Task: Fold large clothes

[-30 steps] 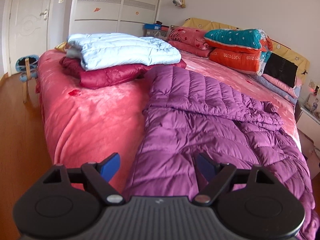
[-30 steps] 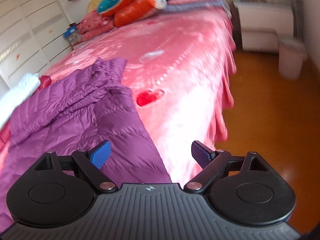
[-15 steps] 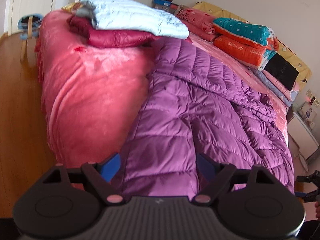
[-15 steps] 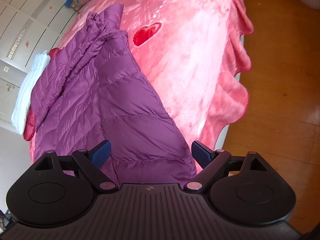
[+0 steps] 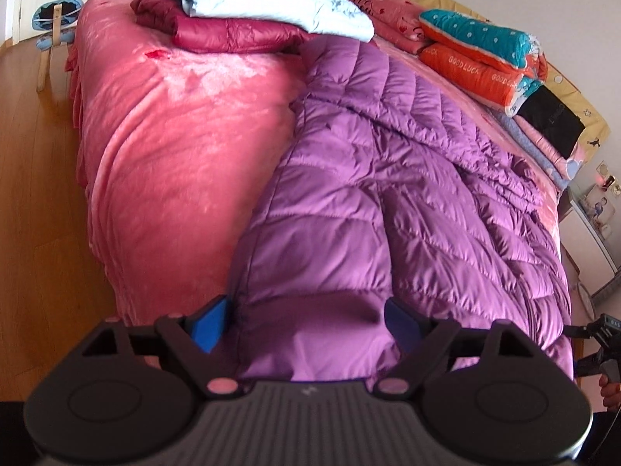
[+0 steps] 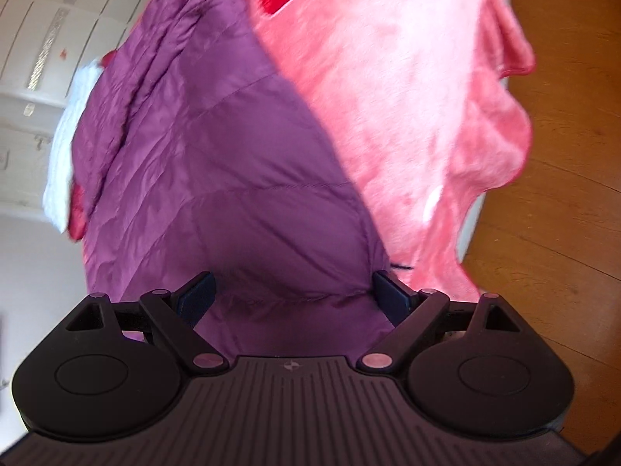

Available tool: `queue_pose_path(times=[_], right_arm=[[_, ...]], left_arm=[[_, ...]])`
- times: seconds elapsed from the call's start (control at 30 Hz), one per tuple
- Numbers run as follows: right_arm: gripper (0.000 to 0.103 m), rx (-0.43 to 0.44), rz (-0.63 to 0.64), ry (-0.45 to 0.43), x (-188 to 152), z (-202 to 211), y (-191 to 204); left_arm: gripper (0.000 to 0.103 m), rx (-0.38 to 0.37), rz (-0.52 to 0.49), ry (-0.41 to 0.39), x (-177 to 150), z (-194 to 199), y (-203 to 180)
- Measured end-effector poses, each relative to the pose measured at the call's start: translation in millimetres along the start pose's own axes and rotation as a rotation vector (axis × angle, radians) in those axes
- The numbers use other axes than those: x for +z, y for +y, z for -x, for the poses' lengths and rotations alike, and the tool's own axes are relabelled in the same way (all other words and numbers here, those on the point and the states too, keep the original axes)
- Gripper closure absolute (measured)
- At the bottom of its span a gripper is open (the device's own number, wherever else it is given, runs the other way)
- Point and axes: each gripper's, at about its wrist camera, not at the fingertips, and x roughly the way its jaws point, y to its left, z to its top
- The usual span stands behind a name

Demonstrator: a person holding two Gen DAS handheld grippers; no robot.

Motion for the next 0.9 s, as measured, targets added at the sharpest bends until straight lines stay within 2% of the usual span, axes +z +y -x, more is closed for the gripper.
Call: queue_pose_path(times=[0.2, 0.3, 0.5, 0.6, 0.7, 0.77, 0.8, 0.87, 0.9], right_arm=[[0.0, 0.0, -0.026, 0.055, 3, -8, -7], [0.0, 0.012, -0.025, 0.07, 5, -11, -7], [0.0, 0.035, -0.066, 0.114, 6, -10, -15], [0.0, 0.039, 0.003, 0.118, 3, -4, -2], [0.001, 0.004, 0.074, 0.111, 0, -2, 11], [0.016, -0.03, 0.104, 0.097, 0, -2, 15], [0.02, -0.043, 0.121, 0.088, -1, -1, 18], [0.033, -0.066, 0.164, 0.072, -3, 0, 26], [0.036, -0.077, 0.185, 0.067, -5, 1, 31]], left_arm=[[0.009, -0.003, -0.023, 0.057, -4, -7, -4], [0.009, -0.006, -0.041, 0.107, -6, -11, -6], [0.01, -0.029, -0.048, 0.154, -7, -9, -9], [0.015, -0.031, -0.065, 0.165, -8, -5, -15], [0.026, -0.036, -0.089, 0.173, -8, -2, -21], [0.038, -0.036, -0.103, 0.174, -8, 0, -24], [0.042, -0.041, -0.11, 0.174, -8, 2, -25], [0.061, -0.052, -0.122, 0.177, -8, 3, -27], [0.064, -0.061, -0.126, 0.18, -8, 4, -27]])
